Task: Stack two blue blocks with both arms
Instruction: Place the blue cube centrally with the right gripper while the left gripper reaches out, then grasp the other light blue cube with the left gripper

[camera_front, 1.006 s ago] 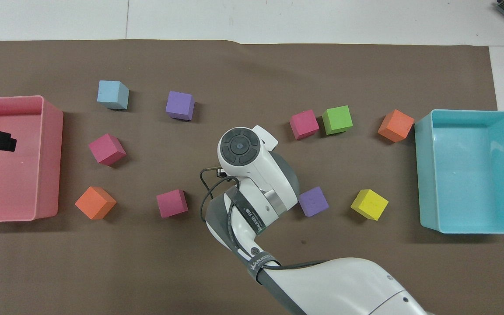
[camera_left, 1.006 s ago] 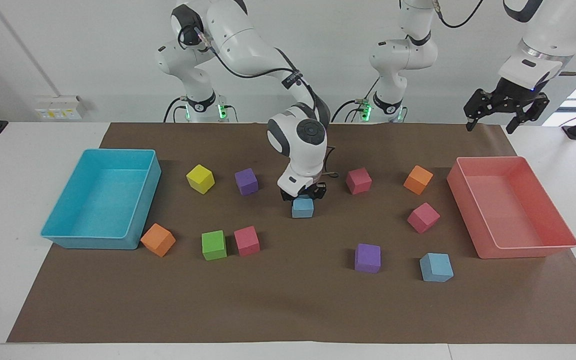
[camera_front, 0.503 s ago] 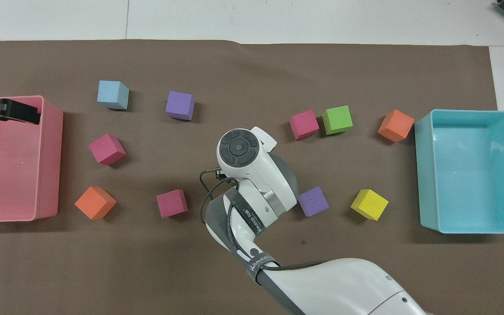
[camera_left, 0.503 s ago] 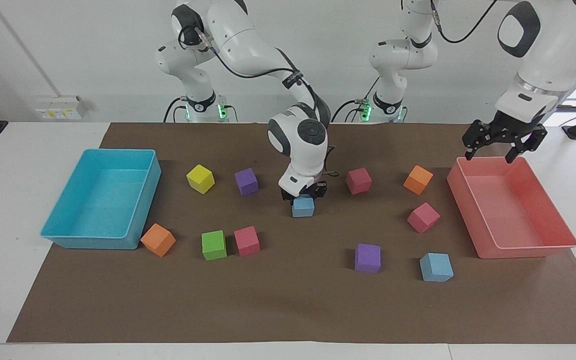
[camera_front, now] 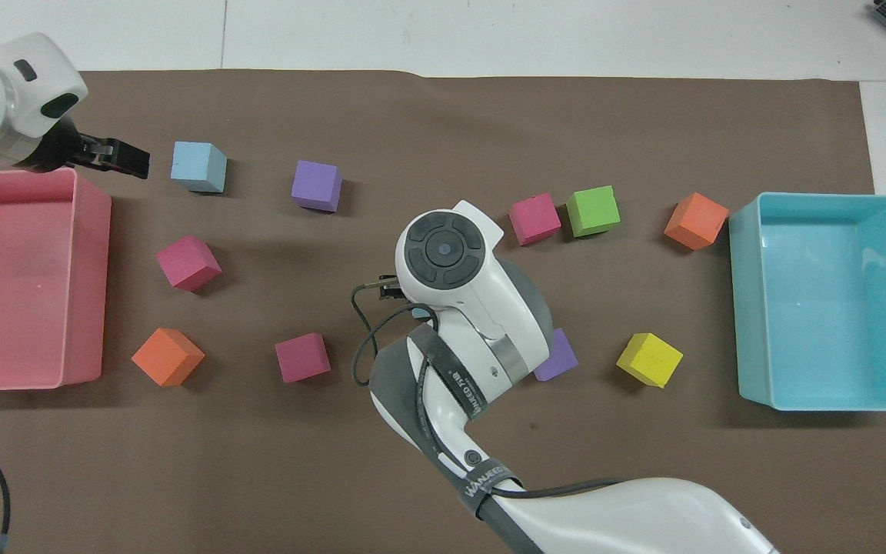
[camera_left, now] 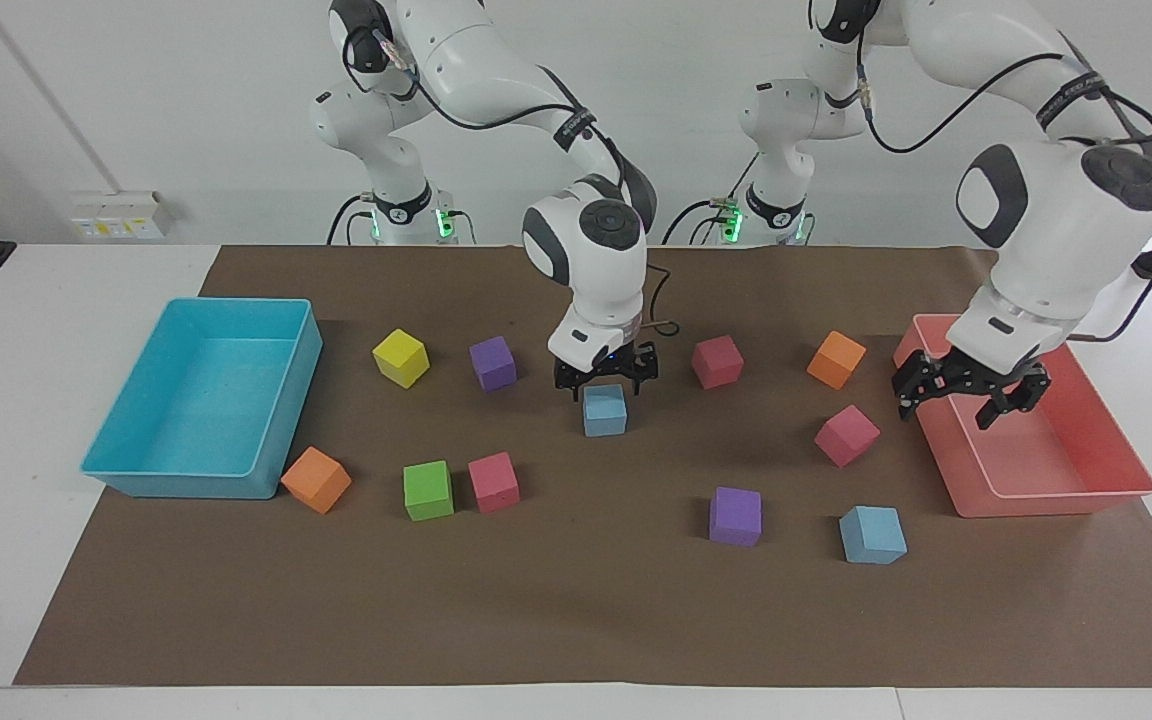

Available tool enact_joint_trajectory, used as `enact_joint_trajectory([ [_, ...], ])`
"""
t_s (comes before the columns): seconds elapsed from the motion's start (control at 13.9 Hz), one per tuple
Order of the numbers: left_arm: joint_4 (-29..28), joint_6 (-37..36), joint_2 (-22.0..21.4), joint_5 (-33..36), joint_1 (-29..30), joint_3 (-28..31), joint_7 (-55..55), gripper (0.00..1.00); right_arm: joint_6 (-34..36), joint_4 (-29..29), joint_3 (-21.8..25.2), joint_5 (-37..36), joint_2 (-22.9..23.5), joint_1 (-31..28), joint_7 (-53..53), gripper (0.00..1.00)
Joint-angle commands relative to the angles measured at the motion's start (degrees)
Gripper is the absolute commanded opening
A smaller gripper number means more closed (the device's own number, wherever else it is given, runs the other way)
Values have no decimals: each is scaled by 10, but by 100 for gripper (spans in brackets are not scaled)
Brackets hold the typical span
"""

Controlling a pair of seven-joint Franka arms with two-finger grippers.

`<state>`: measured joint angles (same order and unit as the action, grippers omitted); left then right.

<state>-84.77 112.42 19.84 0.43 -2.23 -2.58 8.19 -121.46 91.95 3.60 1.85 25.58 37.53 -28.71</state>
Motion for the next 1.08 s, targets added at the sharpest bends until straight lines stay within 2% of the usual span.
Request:
enact_joint_trajectory([
  [0.0,18,67,51,1,-8,5,-5,100,0,30,-7,9,-39,-53,70,100],
  [0.14,10,109,75,-1,-11,5,-5,100,-3,45,-8,54,-48,-78,120,100],
  [0.43,8,180,117,-3,-9,5,-7,100,-7,77,-7,259,-55,-127,261,100],
  [0.65,-23,258,148,-3,-29,5,-54,100,-11,110,-7,331,-66,-137,282,100],
  [0.79,-39,276,157,-3,-31,5,-62,100,-16,118,-7,393,-63,-143,318,99],
  [1.01,-41,274,157,-3,-24,6,-61,100,-17,139,-7,446,-62,-164,392,74],
])
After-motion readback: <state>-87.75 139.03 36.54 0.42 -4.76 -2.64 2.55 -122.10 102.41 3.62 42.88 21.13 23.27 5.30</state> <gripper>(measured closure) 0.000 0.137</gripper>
